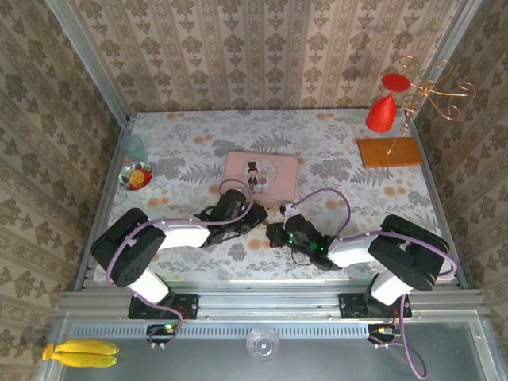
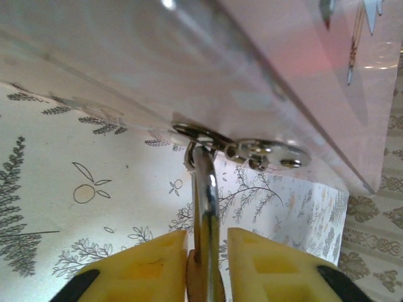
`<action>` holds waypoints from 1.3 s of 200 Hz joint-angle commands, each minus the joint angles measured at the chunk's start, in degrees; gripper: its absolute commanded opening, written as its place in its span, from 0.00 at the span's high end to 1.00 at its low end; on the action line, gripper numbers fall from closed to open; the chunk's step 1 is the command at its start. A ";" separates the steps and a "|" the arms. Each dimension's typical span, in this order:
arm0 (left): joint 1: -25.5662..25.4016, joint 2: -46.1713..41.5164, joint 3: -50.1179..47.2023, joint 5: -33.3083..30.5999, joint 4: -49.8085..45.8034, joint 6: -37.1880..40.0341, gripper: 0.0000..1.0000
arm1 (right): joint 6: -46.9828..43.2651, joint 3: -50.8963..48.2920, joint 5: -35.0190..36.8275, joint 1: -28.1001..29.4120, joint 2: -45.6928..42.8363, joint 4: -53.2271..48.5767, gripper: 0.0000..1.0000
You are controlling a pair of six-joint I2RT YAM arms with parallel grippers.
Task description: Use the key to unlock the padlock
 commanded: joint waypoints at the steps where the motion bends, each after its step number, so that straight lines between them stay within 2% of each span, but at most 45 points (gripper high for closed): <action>1: 0.14 0.83 1.60 0.84 -1.26 1.27 0.70 | 3.15 0.82 0.71 -0.52 2.12 -0.65 1.00; 38: 0.57 -1.44 0.65 -1.13 -4.65 2.57 0.57 | 3.83 0.47 2.30 -0.48 2.01 -1.26 1.00; 69: 1.68 -3.28 -0.75 -1.63 -6.35 3.97 0.52 | 4.27 0.32 1.74 -0.67 2.70 -2.18 1.00; 152: 2.88 -12.60 -8.90 -6.37 -4.39 5.54 0.53 | 5.74 -0.28 -0.64 -3.04 3.94 -4.06 0.99; 192: 4.31 -15.55 -12.09 -7.74 -0.80 6.24 0.53 | 6.73 -0.51 -6.78 -5.37 6.60 -0.01 0.88; 212: 4.93 -17.20 -13.65 -8.58 -0.14 6.46 0.52 | 5.56 -1.11 -8.11 -5.75 7.02 2.67 0.79; 260: 8.98 -23.48 -17.71 -6.98 2.07 9.16 0.48 | -5.51 -1.39 -7.60 -6.99 1.30 -1.37 0.58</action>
